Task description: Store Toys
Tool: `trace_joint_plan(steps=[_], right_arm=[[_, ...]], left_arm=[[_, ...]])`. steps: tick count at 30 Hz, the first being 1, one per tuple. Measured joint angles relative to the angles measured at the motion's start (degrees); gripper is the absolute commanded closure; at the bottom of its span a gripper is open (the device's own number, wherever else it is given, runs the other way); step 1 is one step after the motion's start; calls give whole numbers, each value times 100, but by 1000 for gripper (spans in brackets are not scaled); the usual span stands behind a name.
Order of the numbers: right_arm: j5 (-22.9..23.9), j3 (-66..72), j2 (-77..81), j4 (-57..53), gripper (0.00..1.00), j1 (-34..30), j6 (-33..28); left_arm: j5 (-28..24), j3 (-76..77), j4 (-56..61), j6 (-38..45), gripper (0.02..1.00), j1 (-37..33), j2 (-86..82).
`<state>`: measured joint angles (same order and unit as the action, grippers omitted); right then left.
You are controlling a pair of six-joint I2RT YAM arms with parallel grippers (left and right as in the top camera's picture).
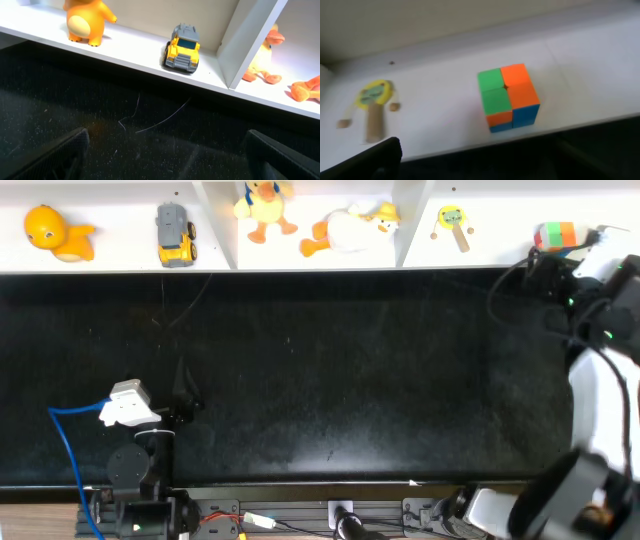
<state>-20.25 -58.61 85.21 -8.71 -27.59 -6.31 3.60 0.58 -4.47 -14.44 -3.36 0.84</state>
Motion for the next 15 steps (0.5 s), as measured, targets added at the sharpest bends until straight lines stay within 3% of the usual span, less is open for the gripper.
trace_joint_plan(steps=[7,15], right_arm=[[-4,-31,-1362,-1478,3,105,-275],[-55,-31,-1893,-1836,5,149,-273]], left_arm=[[0,0,0,0,20,0,0],[0,0,2,0,20,0,0]])
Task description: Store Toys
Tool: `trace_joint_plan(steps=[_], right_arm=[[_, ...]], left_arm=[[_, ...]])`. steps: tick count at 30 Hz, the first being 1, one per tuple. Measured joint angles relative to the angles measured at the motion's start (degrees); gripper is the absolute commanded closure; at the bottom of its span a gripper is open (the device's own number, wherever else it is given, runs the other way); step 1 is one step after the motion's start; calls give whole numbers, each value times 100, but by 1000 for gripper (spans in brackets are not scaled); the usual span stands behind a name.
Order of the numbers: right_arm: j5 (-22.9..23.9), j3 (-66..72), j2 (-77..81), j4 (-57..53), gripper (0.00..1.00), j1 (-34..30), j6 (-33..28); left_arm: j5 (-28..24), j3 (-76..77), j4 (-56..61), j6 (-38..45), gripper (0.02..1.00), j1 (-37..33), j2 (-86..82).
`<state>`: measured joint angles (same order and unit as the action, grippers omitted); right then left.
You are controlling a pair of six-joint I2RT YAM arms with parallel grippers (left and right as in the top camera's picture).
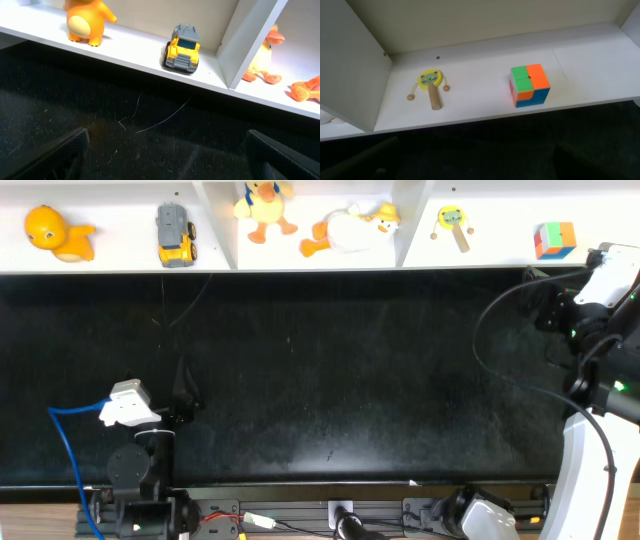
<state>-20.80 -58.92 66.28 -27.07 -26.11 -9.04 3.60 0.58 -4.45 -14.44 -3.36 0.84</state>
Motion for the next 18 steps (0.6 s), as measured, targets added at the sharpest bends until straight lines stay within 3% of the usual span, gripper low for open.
trace_joint_plan(steps=[18], right_arm=[[24,0,407,-83,5,164,2]], left_arm=[[0,0,-2,0,23,0,0]])
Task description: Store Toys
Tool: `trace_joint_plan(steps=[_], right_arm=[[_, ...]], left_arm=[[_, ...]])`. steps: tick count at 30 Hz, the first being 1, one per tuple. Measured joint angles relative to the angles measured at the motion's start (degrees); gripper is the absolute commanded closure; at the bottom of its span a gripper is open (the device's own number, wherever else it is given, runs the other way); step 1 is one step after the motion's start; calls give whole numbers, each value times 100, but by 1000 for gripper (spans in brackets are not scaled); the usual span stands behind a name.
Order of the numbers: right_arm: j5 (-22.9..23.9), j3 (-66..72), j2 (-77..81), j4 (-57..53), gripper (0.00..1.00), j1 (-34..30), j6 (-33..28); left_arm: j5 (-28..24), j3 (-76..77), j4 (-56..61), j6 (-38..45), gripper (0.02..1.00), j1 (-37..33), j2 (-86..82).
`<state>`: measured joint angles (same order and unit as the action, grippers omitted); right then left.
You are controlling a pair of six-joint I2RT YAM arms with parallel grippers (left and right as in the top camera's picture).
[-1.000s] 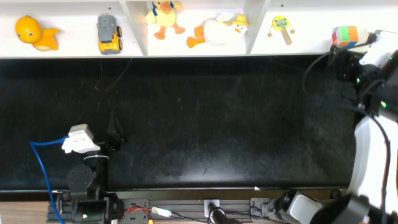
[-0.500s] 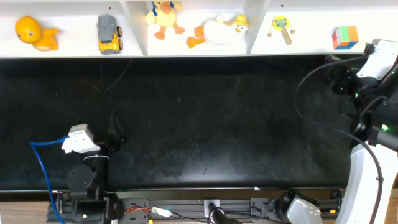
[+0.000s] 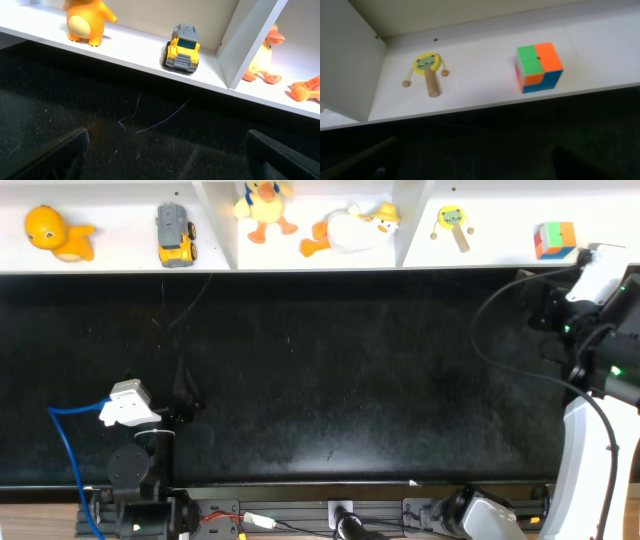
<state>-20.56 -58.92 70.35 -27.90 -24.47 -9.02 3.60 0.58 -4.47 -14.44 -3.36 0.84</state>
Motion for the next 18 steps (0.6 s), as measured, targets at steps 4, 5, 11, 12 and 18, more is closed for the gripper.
trace_joint_plan(steps=[4,5,11,12,18], right_arm=[[7,0,-44,-39,7,492,0],[0,0,-79,-68,7,656,0],[-17,0,-608,-234,5,1628,-2],[-22,0,-734,-236,5,1716,-2],[48,52,-1598,-205,5,1987,-31]], left_arm=[[0,0,0,0,20,0,0],[0,0,0,0,20,0,0],[0,0,0,0,20,0,0],[0,0,0,0,20,0,0],[0,0,0,0,20,0,0]])
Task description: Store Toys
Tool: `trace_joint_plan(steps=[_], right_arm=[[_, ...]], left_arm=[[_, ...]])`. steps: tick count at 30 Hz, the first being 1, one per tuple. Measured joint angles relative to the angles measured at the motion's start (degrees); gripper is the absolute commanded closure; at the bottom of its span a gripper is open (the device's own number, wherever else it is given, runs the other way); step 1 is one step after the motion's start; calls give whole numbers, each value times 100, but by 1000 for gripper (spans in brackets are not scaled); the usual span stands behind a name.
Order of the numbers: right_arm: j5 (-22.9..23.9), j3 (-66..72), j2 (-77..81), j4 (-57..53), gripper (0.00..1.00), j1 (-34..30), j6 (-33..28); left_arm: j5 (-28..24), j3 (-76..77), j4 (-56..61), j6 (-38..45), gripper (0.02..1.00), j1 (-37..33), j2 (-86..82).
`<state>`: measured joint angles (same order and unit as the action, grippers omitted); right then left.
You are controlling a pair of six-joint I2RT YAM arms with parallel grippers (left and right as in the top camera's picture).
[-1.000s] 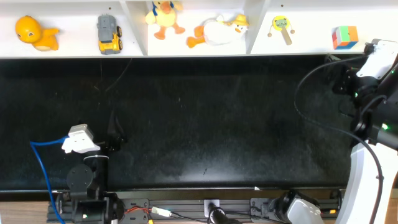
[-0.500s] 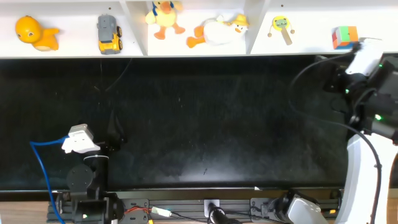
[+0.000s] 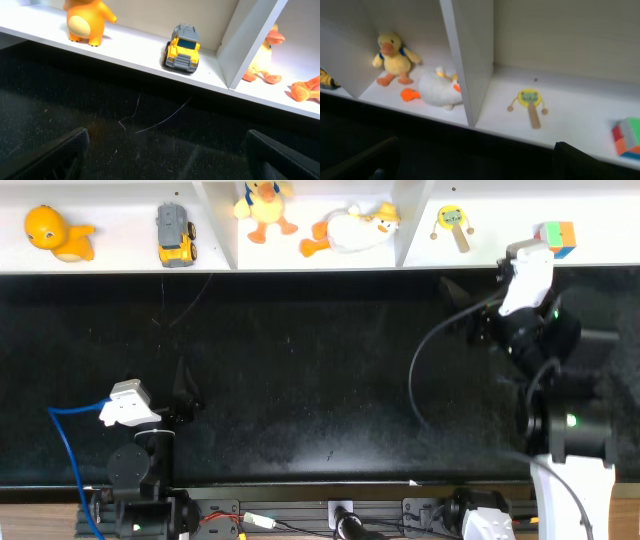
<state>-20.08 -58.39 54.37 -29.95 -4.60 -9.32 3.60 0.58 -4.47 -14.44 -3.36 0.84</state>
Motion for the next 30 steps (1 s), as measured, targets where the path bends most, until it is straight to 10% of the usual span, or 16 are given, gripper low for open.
trace_joint_plan(steps=[16,30], right_arm=[[2323,5031,-3910,3692,9,601,2297],[2704,5735,-5364,2568,7,627,2824]], left_arm=[[0,0,0,0,20,0,0],[0,0,0,0,20,0,0]])
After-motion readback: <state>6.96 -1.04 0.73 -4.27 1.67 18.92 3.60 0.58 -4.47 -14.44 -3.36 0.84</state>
